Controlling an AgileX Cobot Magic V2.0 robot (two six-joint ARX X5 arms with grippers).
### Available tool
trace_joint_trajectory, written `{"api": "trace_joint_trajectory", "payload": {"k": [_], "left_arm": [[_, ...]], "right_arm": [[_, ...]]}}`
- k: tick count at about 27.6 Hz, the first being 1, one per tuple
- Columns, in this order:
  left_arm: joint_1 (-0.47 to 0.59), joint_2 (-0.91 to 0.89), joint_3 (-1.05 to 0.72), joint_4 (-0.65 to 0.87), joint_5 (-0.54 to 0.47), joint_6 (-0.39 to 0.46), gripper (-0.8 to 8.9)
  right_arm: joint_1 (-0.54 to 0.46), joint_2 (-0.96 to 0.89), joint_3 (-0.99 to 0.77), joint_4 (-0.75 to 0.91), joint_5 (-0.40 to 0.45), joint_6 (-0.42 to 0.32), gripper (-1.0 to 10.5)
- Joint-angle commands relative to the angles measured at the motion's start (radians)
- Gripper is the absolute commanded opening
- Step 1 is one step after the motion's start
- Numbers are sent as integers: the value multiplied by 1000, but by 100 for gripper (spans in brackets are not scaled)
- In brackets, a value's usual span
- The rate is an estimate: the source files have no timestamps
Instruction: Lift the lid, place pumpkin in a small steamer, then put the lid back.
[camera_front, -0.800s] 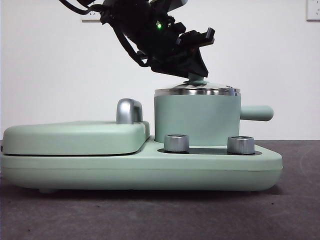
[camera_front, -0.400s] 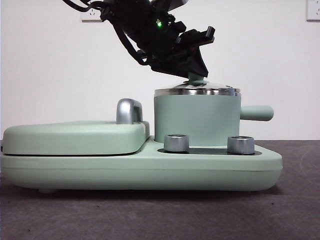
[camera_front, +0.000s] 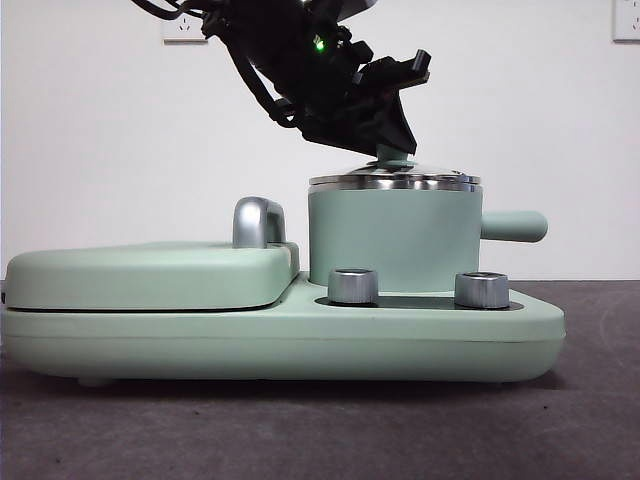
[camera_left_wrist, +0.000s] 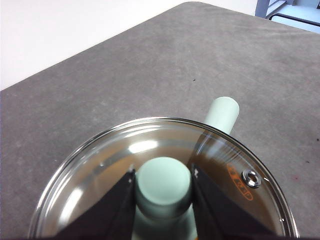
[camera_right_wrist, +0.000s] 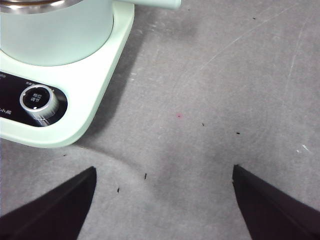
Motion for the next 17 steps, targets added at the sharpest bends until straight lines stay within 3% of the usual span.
{"api": "trace_joint_trajectory", "payload": {"k": [1, 17], "left_arm": [[-10, 16, 35, 15, 10, -7, 10], [-9, 16, 35, 5, 27, -16, 12]], "right_arm": [[6, 5, 2, 8, 5, 11, 419], [6, 5, 2, 7, 5, 11, 419]]}}
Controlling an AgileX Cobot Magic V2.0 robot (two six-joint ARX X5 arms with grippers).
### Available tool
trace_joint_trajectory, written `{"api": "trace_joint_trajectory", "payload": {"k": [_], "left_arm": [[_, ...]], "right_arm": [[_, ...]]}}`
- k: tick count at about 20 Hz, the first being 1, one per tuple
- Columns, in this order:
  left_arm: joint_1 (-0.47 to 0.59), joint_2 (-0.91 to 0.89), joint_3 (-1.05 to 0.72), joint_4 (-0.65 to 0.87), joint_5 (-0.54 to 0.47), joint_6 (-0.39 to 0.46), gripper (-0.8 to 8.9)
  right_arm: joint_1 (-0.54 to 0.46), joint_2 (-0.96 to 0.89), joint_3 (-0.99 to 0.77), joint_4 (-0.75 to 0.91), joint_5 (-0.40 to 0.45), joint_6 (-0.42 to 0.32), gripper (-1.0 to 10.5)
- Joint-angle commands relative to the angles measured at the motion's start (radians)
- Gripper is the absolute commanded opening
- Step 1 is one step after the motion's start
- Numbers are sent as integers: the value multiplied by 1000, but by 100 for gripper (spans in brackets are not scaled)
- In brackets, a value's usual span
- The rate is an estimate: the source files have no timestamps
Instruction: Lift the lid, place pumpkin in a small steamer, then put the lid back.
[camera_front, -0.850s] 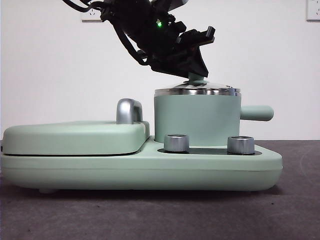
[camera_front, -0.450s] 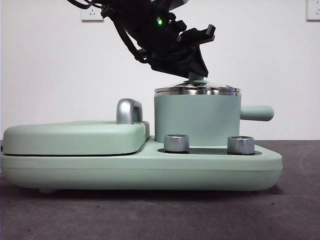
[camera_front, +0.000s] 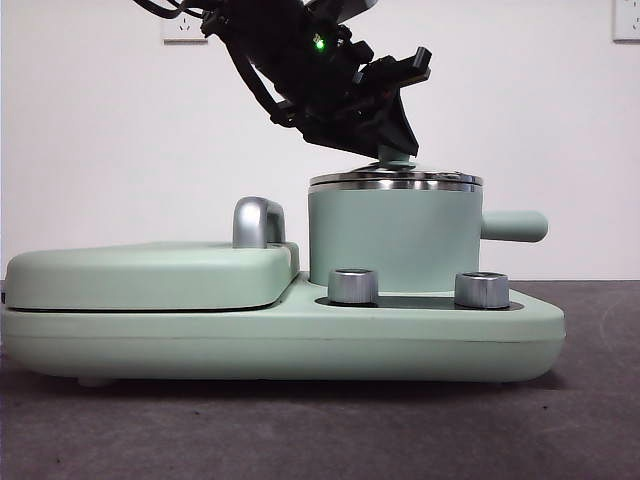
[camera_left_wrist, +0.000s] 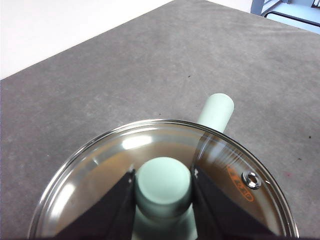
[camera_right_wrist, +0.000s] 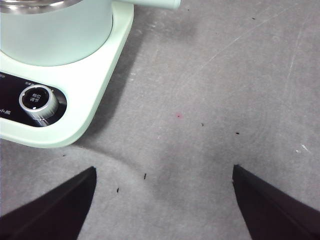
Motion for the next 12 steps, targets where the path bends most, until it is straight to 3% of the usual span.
{"api": "trace_joint_trajectory", "payload": {"k": [1, 3, 5, 10, 12], "left_arm": [[-9, 16, 32, 25, 7, 6, 57], [-9, 16, 32, 25, 7, 6, 189], [-9, 12, 32, 25, 7, 6, 251], [-4, -41, 32, 5, 7, 2, 253], [4, -82, 32, -49, 8, -37, 253]], "right_arm": [[6, 5, 2, 6, 2, 11, 419], [6, 5, 2, 6, 2, 11, 419], [6, 5, 2, 6, 2, 11, 419], [6, 5, 2, 6, 2, 11, 419], [6, 5, 2, 7, 2, 11, 419]]}}
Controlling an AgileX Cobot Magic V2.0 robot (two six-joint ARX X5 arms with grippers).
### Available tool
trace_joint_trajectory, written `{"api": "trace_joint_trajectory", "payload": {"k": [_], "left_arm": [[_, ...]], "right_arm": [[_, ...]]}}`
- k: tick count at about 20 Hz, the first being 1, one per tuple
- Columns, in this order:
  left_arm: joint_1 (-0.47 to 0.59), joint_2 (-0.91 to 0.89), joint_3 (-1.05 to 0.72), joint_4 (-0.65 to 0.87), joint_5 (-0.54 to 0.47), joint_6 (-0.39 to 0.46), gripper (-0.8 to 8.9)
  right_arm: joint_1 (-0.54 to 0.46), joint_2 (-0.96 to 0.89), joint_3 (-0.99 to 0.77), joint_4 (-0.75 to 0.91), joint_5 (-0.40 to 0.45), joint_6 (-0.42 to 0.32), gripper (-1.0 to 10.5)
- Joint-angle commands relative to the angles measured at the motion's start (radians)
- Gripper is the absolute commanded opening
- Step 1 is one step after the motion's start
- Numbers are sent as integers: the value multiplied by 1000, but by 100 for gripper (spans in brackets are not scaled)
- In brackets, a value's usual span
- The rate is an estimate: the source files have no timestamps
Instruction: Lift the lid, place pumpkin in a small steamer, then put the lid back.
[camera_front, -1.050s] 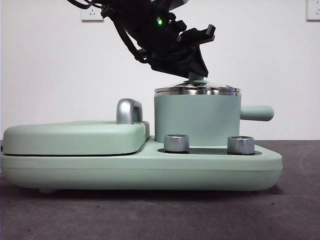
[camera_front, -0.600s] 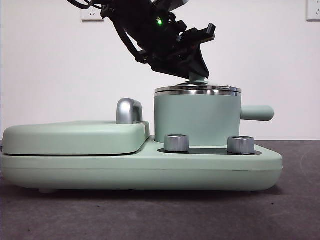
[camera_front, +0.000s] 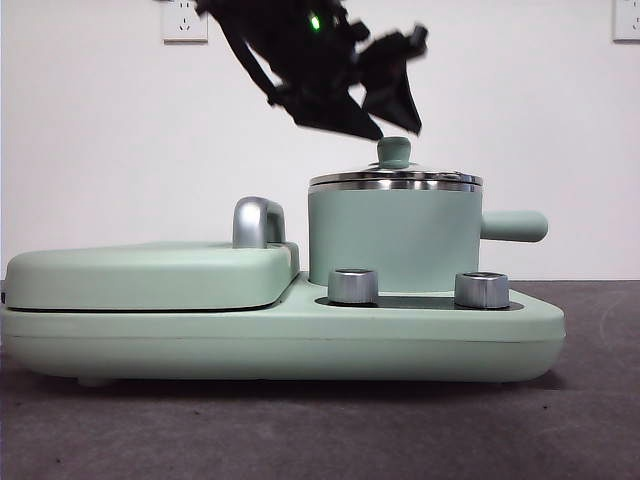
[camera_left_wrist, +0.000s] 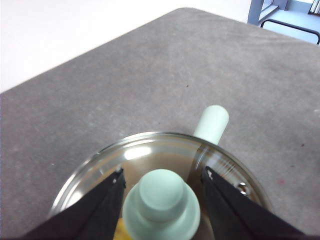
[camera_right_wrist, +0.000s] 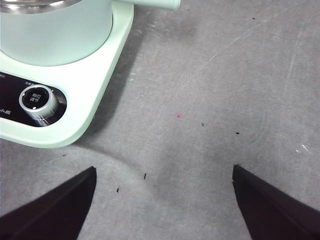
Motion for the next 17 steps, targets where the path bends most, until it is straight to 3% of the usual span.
{"api": "trace_joint_trajectory", "payload": {"k": [1, 5, 10, 17], "left_arm": [[10, -55, 27, -55, 4, -72, 253], [68, -137, 26, -213, 4, -266, 253], [129, -266, -93, -284, 3, -267, 251], [210, -642, -417, -311, 3, -320, 251]], "right_arm": [[6, 5, 2, 7, 1, 11, 419], [6, 5, 2, 10, -3, 9, 419], [6, 6, 2, 49, -18, -41, 420], [6, 107, 2, 117, -123, -53, 420]]}}
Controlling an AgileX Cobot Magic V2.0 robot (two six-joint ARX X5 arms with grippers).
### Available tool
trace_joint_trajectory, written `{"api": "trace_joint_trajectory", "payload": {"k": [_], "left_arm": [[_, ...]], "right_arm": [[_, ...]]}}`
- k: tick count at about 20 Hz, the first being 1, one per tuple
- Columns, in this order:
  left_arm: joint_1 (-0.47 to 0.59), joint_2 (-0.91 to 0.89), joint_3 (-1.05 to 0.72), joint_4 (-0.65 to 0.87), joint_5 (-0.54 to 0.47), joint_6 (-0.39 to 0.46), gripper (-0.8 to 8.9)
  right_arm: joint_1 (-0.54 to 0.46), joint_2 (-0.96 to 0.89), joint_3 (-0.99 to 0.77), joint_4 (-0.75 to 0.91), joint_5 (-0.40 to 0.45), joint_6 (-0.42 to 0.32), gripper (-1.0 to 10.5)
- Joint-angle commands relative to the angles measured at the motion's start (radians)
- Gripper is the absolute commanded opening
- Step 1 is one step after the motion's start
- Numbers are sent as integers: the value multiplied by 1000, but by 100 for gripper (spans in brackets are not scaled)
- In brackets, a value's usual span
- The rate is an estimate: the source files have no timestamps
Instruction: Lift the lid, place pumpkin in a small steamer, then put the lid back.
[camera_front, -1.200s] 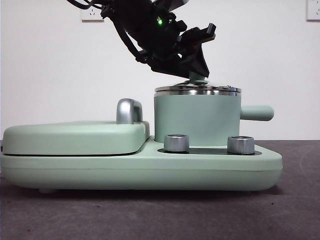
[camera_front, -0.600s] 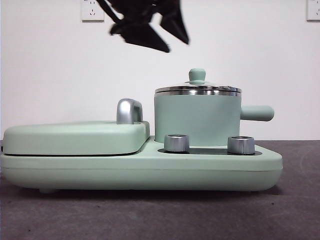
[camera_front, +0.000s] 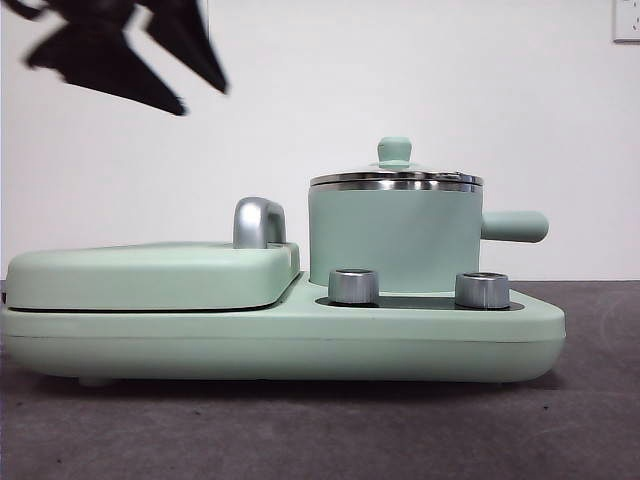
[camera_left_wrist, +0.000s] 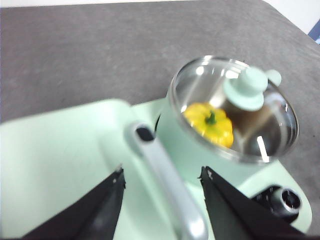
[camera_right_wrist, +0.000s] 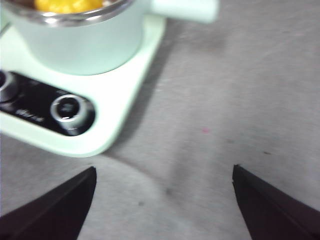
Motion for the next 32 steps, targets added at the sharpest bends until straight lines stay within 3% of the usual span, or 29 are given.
{"api": "trace_joint_trajectory", "payload": {"k": [1, 7, 11, 12, 13, 14, 24, 26, 30, 32], "left_arm": [[16, -100, -47, -31, 2, -37, 251], [59, -296, -98, -302, -47, -42, 249], [59, -329, -98, -346, -47, -38, 247], [58, -334, -98, -345, -44, -44, 159], [57, -335, -97, -346, -31, -45, 10], [57, -336, -97, -345, -31, -42, 5], [56, -342, -97, -345, -25, -42, 7], [82, -379, -109, -345, -52, 41, 7], [247, -618, -428, 2, -60, 103, 7], [327, -774, -615, 145, -109, 107, 7]], "right_arm": [[6, 43, 2, 34, -29, -8, 420], [6, 95, 2, 125, -88, -8, 419], [6, 78, 2, 88, -102, -3, 415], [6, 72, 2, 90, -102, -3, 268], [6, 70, 2, 95, -103, -3, -25], [6, 66, 2, 102, -102, -3, 25], [7, 67, 3, 124, -128, 2, 18], [7, 67, 3, 125, -128, 2, 18], [7, 67, 3, 125, -128, 2, 18], [7, 67, 3, 125, -128, 2, 18]]}}
